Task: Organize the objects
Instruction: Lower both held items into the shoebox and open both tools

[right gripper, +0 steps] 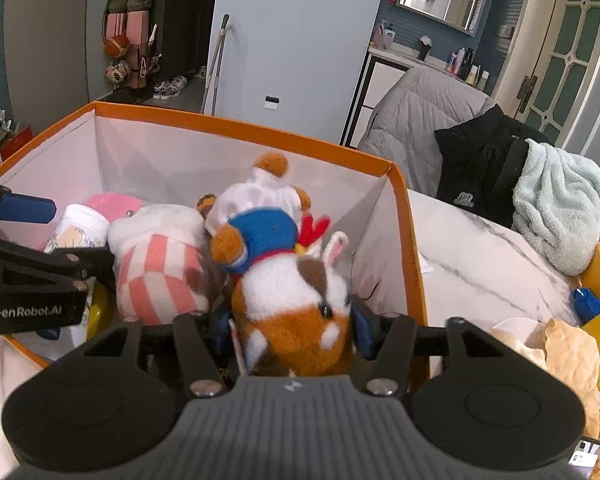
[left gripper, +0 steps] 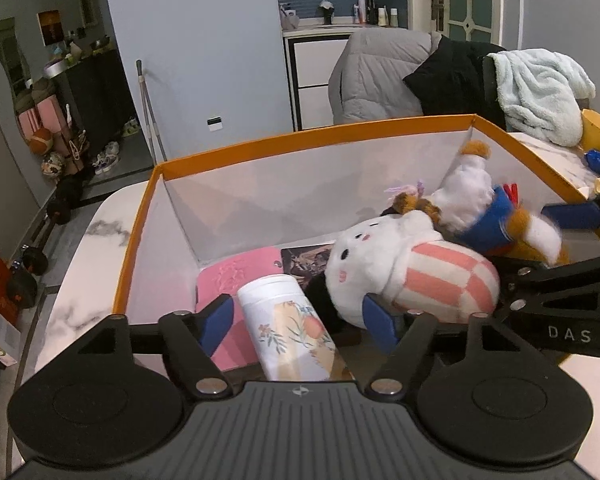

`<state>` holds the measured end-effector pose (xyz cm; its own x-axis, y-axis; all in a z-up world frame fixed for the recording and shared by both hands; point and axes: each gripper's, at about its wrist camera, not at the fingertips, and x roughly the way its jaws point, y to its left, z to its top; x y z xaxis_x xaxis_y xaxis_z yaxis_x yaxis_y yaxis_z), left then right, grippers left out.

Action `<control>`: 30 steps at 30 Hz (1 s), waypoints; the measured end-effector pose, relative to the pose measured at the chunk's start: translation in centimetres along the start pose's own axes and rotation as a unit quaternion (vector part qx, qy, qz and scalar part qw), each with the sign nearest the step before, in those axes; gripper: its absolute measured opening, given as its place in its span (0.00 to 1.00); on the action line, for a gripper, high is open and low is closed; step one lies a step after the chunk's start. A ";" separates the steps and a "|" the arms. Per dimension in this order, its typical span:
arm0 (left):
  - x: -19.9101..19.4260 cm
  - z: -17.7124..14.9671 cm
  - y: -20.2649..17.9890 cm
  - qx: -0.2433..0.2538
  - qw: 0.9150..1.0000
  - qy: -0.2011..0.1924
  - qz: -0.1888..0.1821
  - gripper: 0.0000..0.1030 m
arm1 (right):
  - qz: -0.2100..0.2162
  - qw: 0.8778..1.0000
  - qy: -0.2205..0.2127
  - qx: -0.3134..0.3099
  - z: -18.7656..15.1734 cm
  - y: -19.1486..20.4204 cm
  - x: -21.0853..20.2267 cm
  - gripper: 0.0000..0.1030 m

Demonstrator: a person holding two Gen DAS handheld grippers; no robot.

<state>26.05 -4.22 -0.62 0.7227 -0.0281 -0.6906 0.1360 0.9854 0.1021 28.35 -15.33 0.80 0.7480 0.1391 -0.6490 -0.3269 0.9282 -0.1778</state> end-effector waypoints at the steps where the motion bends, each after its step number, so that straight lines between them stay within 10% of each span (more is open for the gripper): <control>1: 0.0 -0.1 -0.1 0.002 1.000 -0.001 0.002 0.83 | 0.010 1.000 -0.003 0.006 -0.1 -0.1 -0.2 0.74; 30: -6.6 -1.2 2.2 -0.053 0.993 -0.106 -0.021 0.88 | 0.014 0.995 -0.096 0.019 -2.4 -0.7 -7.3 0.86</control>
<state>20.74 -1.62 3.34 0.8457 -0.0940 -0.5252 0.1052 0.9944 -0.0086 21.77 -17.85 3.92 0.8373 0.2243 -0.4987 -0.3289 0.9352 -0.1316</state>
